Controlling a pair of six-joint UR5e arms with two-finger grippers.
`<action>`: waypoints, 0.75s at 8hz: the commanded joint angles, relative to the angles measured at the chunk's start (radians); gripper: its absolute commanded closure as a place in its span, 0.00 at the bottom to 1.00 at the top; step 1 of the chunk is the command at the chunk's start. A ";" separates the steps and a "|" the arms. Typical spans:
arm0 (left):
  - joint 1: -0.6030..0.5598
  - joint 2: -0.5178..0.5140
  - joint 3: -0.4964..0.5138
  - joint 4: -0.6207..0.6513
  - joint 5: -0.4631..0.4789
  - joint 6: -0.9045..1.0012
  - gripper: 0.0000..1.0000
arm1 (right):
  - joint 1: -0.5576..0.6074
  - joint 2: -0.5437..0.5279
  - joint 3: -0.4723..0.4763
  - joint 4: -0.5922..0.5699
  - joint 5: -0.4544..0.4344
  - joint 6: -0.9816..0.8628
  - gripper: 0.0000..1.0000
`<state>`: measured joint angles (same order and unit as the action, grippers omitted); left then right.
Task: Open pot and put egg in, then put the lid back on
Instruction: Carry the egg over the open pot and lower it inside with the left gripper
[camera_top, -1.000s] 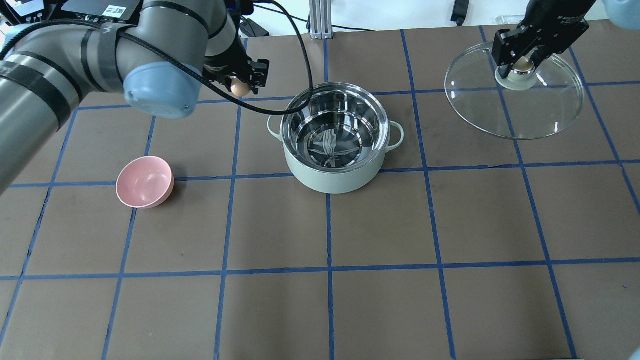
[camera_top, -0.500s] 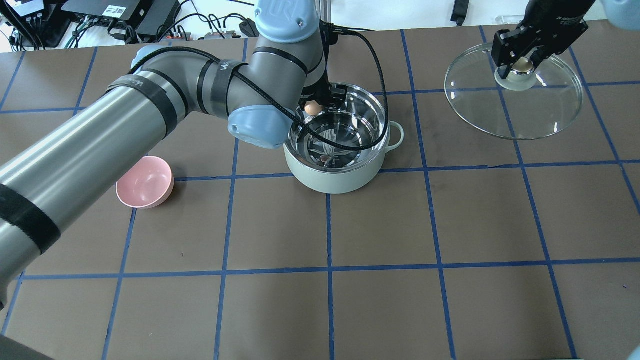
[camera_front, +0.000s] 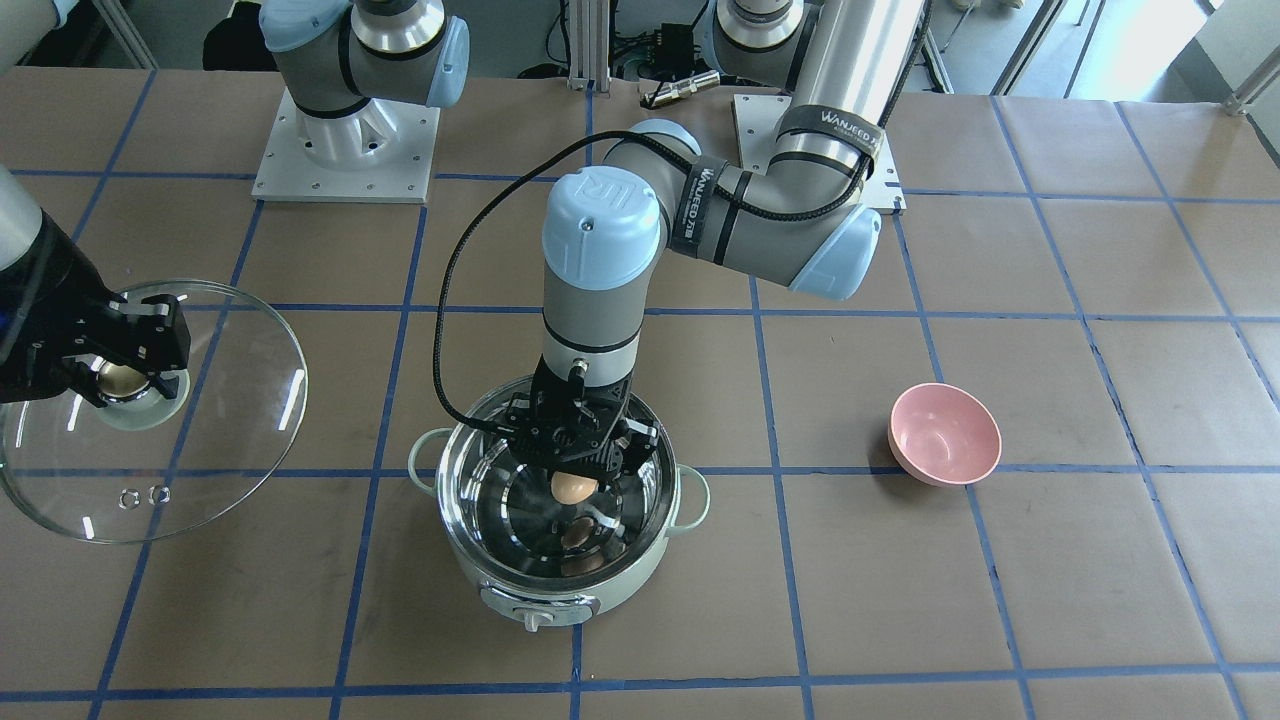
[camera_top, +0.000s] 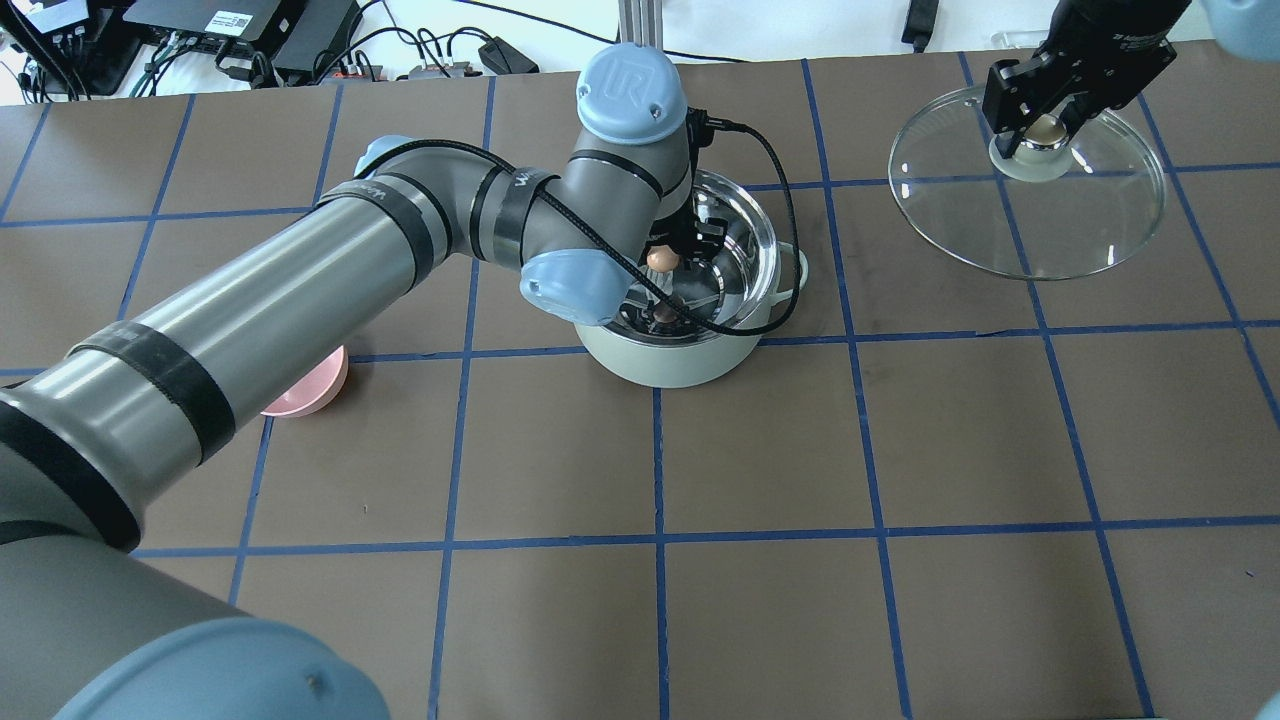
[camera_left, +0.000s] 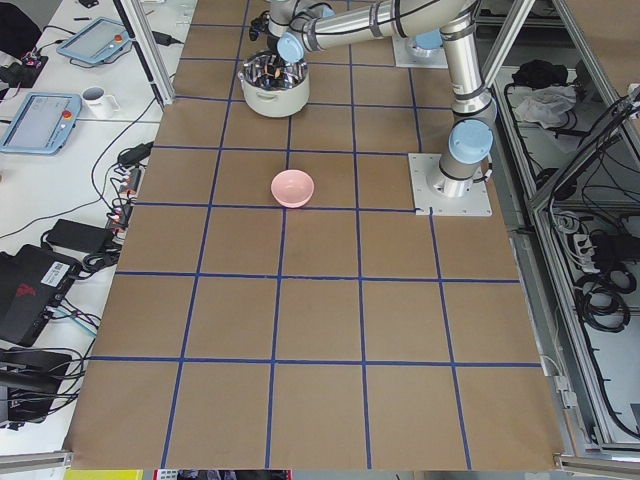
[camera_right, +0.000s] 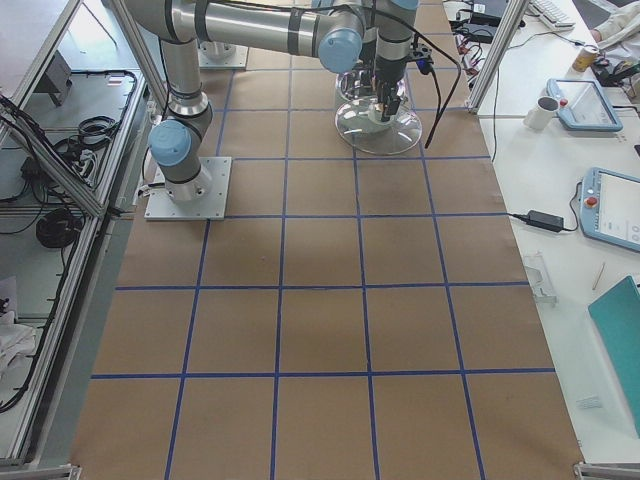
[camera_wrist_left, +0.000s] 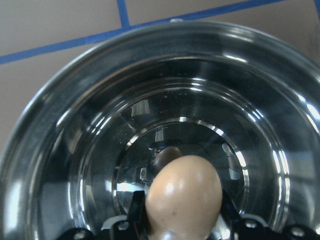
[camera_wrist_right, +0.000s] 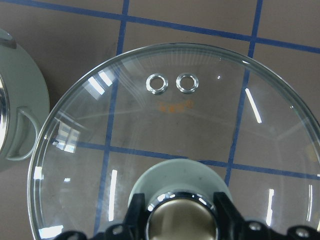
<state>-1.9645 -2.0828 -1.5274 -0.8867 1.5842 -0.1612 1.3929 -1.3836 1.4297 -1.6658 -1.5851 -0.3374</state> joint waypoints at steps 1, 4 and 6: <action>-0.024 -0.051 0.001 0.028 -0.009 0.017 0.61 | 0.000 0.000 0.000 0.000 0.000 0.001 1.00; -0.024 -0.080 0.003 0.029 -0.007 0.043 0.60 | 0.000 0.000 0.000 0.001 0.002 0.001 1.00; -0.024 -0.094 0.001 0.025 -0.009 0.088 0.59 | 0.000 -0.002 0.000 0.000 0.002 0.008 1.00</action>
<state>-1.9880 -2.1616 -1.5258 -0.8598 1.5762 -0.1003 1.3928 -1.3843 1.4297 -1.6653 -1.5832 -0.3337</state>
